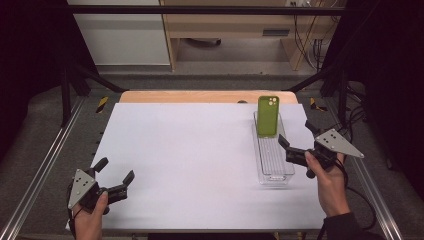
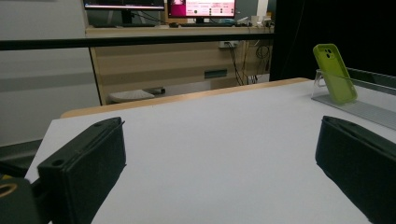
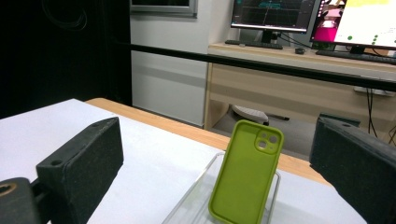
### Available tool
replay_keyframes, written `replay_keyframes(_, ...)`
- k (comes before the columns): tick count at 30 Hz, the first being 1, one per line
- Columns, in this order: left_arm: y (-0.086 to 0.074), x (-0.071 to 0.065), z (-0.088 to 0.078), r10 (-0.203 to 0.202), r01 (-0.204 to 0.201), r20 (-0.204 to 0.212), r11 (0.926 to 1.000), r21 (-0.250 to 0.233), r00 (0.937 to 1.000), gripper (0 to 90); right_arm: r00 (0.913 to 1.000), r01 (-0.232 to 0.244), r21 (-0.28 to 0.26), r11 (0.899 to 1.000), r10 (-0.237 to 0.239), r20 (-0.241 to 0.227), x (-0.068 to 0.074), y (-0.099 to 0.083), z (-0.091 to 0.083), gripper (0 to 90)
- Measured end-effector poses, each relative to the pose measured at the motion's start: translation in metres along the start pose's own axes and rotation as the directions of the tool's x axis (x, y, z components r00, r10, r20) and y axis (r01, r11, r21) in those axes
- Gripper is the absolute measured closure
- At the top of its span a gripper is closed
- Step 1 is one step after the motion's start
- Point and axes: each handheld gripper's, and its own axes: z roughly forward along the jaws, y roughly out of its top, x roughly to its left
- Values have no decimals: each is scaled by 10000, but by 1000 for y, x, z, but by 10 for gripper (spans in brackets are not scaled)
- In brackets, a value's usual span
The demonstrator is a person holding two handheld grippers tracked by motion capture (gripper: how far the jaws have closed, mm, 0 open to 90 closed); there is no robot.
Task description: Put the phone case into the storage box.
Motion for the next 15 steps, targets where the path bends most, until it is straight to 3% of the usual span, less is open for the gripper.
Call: replay_keyframes(15, -1, -1, -2, -105, 108, 193, 9999, -125, 9998, 11, 9992, -56, 110, 9999, 61, -404, -2, -29, -25, 29)
